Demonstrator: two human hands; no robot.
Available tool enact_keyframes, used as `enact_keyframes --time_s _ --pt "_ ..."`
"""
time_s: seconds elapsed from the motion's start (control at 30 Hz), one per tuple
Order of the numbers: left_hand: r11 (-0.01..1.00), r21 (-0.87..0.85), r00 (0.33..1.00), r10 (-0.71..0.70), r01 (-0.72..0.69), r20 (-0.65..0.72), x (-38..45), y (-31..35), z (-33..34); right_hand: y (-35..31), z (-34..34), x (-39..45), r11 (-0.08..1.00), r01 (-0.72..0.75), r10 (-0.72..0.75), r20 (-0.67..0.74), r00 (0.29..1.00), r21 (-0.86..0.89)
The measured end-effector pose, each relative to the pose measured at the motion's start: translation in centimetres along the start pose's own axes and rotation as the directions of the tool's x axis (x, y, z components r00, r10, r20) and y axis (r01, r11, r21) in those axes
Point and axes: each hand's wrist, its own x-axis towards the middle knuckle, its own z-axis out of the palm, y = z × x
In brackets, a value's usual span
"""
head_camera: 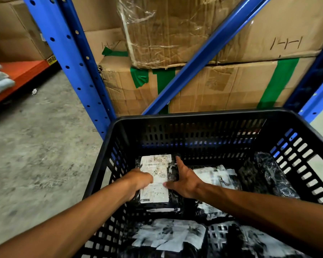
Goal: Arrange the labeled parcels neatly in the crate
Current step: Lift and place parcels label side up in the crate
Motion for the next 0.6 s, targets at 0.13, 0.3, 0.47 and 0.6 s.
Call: enact_keyframes --time_s 0.13,0.3,0.47,0.6 --pt "0.998 0.061 1.0 0.01 -0.01 0.0 0.2 -0.1 0.0 0.2 0.3 -0.1 1.0 0.007 -0.006 -0.024 1.0 0.029" --pt "0.997 0.067 1.0 0.027 -0.027 0.008 0.3 0.0 0.0 0.6 1.1 -0.3 0.997 -0.017 0.02 -0.038 0.999 0.071" --pt "0.991 0.121 0.998 0.05 -0.054 0.04 -0.1 -0.1 -0.1 0.9 1.1 0.1 0.997 -0.03 0.032 -0.025 0.999 0.072" --pt "0.986 0.159 0.996 0.047 -0.058 0.07 -0.6 -0.2 -0.3 1.2 1.2 0.5 0.996 -0.041 0.041 0.0 0.999 0.081"
